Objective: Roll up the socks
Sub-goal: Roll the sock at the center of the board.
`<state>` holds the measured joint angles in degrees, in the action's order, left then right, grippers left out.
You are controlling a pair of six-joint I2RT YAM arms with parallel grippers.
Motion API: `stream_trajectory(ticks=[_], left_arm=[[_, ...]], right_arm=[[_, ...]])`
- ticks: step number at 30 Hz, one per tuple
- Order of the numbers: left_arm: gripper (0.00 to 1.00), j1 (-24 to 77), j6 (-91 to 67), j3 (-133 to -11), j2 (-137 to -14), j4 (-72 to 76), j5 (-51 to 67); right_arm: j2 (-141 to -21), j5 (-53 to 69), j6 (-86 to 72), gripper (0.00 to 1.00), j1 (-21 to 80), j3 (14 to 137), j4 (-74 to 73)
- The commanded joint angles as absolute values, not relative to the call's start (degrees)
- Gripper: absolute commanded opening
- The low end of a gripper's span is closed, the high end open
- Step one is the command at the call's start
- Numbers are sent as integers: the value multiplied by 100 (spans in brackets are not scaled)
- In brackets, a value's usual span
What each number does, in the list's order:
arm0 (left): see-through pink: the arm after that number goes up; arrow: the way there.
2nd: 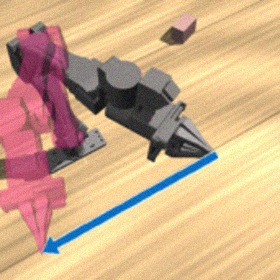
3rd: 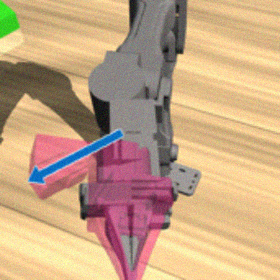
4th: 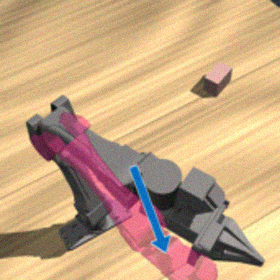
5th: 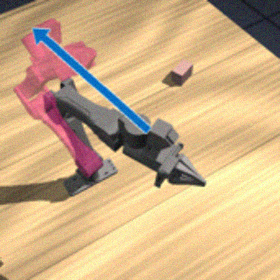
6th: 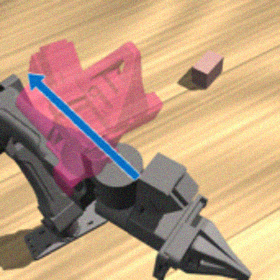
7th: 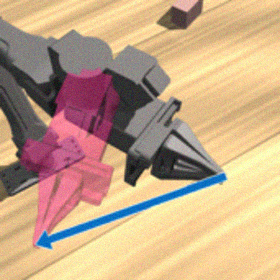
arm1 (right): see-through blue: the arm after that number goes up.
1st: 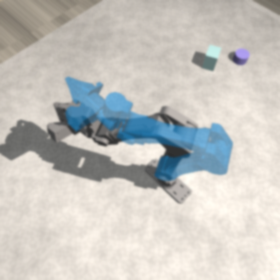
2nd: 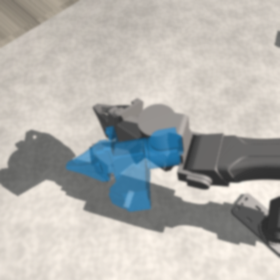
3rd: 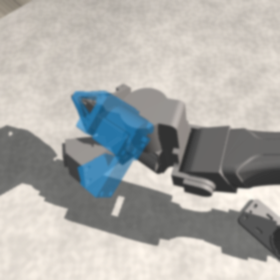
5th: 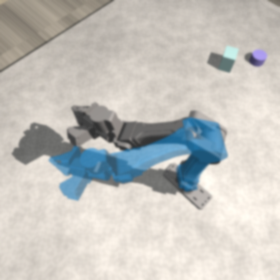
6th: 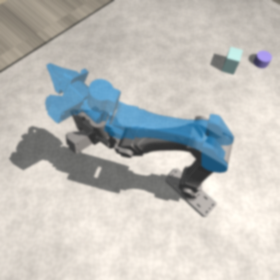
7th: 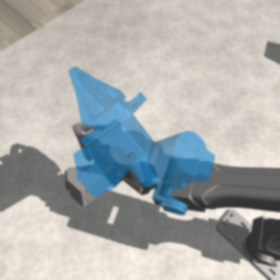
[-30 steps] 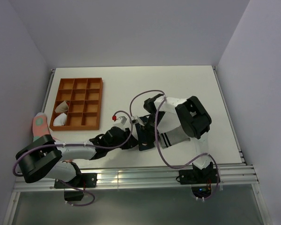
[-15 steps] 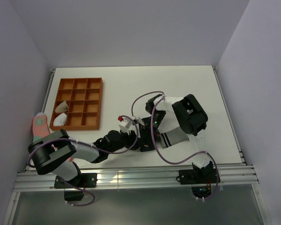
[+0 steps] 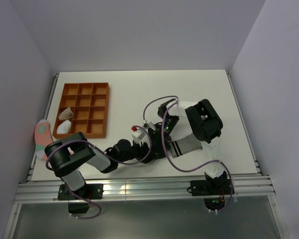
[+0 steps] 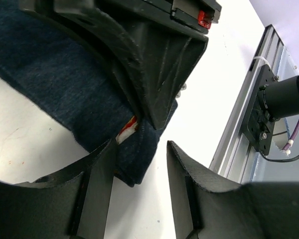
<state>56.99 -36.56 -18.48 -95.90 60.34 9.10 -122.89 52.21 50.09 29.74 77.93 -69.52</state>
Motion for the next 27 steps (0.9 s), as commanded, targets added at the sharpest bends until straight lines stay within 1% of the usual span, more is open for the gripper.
stream_trajectory(ticks=[1,10,27], left_arm=[[50,5757,-3498,-2091,-9712,6329,1160],[53,5818,-3384,-2232,-9800,6030,1151],[50,5845,-3269,-2496,-9782,5151,905]], right_arm=[[-12243,5265,4808,21,2900,7761,-6688],[-12270,5335,4693,20,2813,7699,-6627],[-12252,5405,4605,18,2496,7638,-6680]])
